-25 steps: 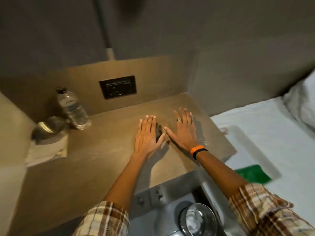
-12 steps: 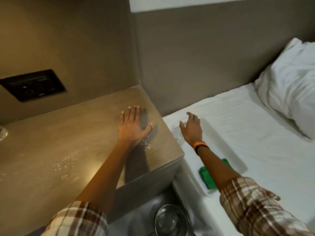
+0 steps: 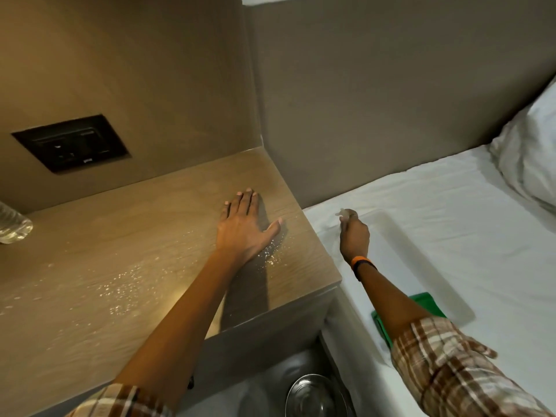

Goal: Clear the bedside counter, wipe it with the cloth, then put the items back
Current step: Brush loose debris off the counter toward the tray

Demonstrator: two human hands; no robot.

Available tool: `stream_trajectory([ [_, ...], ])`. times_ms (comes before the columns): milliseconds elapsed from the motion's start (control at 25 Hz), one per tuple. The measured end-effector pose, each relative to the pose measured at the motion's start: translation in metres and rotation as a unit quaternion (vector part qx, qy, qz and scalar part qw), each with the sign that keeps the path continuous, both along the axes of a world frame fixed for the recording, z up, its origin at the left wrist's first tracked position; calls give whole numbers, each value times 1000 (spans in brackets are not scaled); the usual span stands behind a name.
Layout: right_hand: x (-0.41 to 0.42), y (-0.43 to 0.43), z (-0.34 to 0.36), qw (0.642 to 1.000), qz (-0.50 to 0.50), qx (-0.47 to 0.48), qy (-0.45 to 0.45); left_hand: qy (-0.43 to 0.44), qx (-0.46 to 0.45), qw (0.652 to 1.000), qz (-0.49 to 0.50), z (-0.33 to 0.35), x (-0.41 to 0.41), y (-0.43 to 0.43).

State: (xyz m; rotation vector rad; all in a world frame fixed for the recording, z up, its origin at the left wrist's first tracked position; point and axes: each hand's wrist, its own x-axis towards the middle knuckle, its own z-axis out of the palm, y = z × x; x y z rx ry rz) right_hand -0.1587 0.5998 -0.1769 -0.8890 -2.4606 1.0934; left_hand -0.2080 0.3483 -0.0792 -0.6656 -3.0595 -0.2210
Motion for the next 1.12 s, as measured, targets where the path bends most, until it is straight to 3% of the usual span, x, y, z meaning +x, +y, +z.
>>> stream_trajectory([
  [160, 14, -11, 100, 993, 17, 1, 121, 1, 18, 1000, -8, 30, 19, -8],
  [360, 39, -70, 232, 953, 52, -55, 293, 7, 31, 999, 29, 76, 42, -51],
  [440, 47, -117, 251, 955, 118, -62, 264, 11, 30, 998, 52, 86, 61, -97],
  [520, 67, -224, 254, 949, 221, -86, 206, 30, 38, 991, 128, 85, 96, -200],
  [680, 94, -290, 218, 943, 281, -108, 139, -6, 36, 989, 144, 75, 120, -264],
  [920, 132, -490, 184, 888, 454, 30, 68, 9, 20, 952, 305, 60, 177, -484],
  [1040, 110, -532, 184, 878, 463, 111, 37, -3, 27, 952, 304, 48, 186, -535],
  [1120, 78, -539, 194, 899, 413, 147, 7, 14, 44, 960, 275, 41, 185, -549],
])
